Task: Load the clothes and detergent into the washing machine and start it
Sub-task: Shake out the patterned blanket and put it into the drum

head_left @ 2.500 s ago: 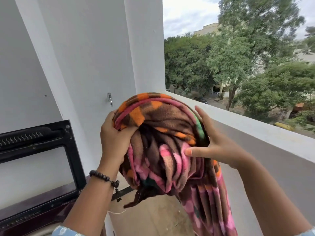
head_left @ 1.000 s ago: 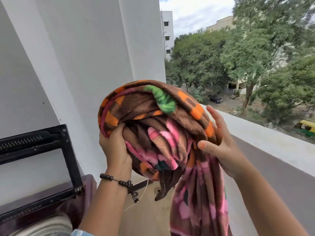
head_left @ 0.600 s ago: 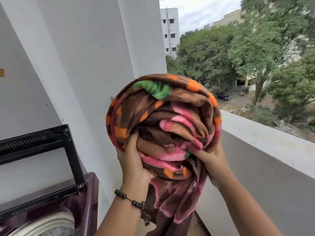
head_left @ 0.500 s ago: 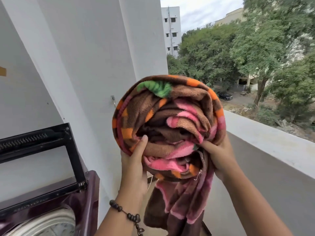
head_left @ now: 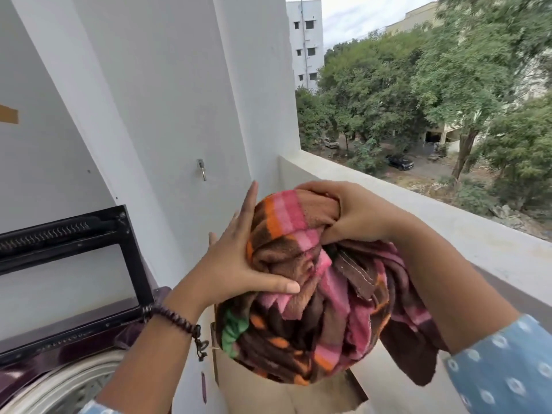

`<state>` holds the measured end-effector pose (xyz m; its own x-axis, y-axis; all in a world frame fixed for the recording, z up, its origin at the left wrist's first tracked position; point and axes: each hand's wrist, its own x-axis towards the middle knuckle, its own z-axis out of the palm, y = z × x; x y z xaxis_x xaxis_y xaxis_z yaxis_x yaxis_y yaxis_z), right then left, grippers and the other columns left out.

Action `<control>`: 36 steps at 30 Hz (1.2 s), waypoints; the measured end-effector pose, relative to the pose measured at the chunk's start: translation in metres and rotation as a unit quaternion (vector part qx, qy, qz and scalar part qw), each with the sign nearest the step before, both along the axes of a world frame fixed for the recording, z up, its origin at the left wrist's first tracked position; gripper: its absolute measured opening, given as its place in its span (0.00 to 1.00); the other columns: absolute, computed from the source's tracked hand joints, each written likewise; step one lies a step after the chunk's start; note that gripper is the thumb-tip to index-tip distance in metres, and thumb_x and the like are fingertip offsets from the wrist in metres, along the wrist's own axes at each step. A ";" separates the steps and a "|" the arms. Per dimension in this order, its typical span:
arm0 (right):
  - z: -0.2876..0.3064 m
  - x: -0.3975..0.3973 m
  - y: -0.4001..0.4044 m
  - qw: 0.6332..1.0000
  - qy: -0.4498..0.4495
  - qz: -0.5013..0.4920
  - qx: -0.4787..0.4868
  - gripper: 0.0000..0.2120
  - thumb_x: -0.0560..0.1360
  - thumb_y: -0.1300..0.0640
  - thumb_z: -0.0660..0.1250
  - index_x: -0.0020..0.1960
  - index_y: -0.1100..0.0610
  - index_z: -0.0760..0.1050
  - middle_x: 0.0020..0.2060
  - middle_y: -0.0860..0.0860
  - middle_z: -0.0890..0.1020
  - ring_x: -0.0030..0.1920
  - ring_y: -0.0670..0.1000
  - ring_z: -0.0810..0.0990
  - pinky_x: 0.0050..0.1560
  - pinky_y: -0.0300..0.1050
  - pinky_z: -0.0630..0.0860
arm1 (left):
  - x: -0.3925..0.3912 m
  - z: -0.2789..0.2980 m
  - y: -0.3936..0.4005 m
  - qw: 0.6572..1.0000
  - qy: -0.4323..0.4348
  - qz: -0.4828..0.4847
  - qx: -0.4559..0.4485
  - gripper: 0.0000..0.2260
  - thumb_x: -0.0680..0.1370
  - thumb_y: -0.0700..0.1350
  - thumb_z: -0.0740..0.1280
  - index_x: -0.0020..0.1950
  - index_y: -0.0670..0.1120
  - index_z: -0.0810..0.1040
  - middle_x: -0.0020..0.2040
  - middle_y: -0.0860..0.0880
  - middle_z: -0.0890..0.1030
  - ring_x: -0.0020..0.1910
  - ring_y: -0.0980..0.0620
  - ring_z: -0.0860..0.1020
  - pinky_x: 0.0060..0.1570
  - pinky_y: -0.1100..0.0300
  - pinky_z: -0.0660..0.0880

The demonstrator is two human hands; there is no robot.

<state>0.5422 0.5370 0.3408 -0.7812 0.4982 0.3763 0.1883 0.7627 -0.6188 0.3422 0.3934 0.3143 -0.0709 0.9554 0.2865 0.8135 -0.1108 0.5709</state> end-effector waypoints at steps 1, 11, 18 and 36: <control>0.005 -0.002 -0.001 1.000 -0.006 0.002 0.012 0.38 0.58 0.59 0.76 0.67 0.49 0.73 0.56 0.43 0.81 0.57 0.41 0.79 0.60 0.34 0.72 | -0.002 -0.003 0.005 0.999 -0.034 -0.021 0.010 0.63 0.54 0.65 0.79 0.74 0.73 0.36 0.71 0.69 0.68 0.73 0.60 0.67 0.76 0.46 0.58; -0.009 0.016 0.005 0.994 -0.030 0.015 -0.100 0.45 0.64 0.49 0.80 0.74 0.38 0.60 0.65 0.42 0.74 0.63 0.42 0.76 0.67 0.40 0.71 | -0.011 -0.028 0.020 0.949 -0.212 0.041 0.231 0.30 0.61 0.53 0.78 0.61 0.51 0.76 0.55 0.53 0.83 0.54 0.55 0.82 0.55 0.62 0.76; -0.053 0.033 0.023 0.956 0.073 0.082 -0.271 0.41 0.65 0.52 0.77 0.75 0.48 0.63 0.68 0.44 0.75 0.69 0.46 0.74 0.71 0.51 0.68 | -0.030 -0.023 0.022 0.882 -0.355 0.096 0.295 0.25 0.64 0.33 0.77 0.56 0.51 0.78 0.48 0.55 0.84 0.49 0.57 0.82 0.52 0.61 0.77; -0.052 0.064 0.055 0.951 0.068 -0.027 -0.300 0.13 0.70 0.74 0.69 0.47 0.59 0.84 0.45 0.59 0.86 0.44 0.56 0.85 0.50 0.50 0.82 | -0.049 -0.010 -0.001 0.949 -0.174 0.087 0.247 0.26 0.63 0.43 0.80 0.58 0.58 0.76 0.51 0.59 0.84 0.50 0.60 0.81 0.52 0.67 0.75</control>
